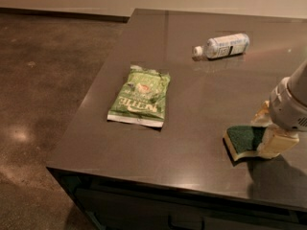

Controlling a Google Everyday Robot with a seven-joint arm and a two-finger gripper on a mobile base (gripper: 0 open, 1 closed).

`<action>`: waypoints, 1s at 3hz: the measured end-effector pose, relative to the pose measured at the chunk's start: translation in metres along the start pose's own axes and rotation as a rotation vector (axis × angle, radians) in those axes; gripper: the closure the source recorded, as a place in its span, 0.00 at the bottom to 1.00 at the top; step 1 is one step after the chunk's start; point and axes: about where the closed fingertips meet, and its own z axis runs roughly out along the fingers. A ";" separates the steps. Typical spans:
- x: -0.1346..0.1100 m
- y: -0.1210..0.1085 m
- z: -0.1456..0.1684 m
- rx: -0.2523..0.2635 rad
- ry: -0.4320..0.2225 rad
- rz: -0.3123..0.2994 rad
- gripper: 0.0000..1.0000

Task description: Move sponge near green jalapeno chip bag

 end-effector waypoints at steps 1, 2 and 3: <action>-0.038 -0.016 0.005 0.005 -0.034 -0.006 1.00; -0.077 -0.037 0.007 0.020 -0.075 0.005 1.00; -0.105 -0.064 0.007 0.045 -0.096 0.013 1.00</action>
Offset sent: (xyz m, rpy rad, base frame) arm 0.0860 0.1119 0.0175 0.1249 -0.0617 -0.0199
